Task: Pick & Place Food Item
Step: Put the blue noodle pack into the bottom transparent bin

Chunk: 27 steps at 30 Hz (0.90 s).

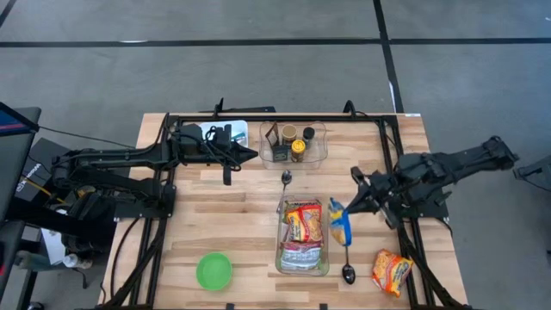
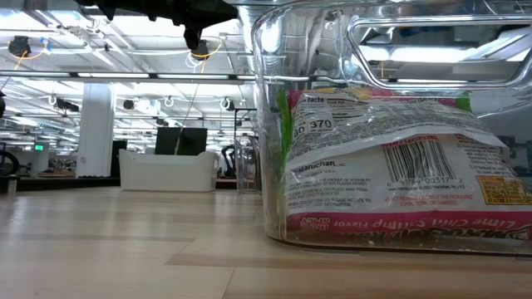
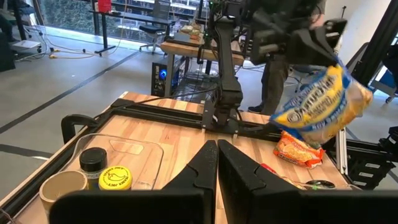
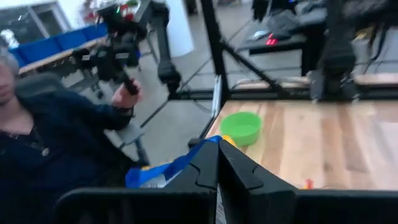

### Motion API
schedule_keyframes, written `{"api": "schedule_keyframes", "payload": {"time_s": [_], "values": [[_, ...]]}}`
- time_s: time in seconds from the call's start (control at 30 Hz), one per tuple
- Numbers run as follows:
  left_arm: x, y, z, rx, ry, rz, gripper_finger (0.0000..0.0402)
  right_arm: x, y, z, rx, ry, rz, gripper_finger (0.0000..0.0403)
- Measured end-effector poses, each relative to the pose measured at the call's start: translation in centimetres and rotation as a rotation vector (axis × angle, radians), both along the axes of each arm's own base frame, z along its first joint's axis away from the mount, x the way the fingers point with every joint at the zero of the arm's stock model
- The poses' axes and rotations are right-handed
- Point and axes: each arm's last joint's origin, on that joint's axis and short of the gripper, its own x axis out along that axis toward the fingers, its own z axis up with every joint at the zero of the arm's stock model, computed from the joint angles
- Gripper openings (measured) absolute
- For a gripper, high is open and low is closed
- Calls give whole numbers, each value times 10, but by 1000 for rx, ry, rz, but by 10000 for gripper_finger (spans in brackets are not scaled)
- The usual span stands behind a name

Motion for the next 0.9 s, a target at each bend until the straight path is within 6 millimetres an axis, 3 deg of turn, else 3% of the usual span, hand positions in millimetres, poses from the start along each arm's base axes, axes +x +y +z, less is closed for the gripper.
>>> {"api": "schedule_keyframes", "payload": {"time_s": [0.5,0.9], "values": [[0,0,0,0,0,0,8,45,45,-36,-44,142,80,0],[0,0,0,0,0,0,8,58,62,-51,13,219,55,0]]}}
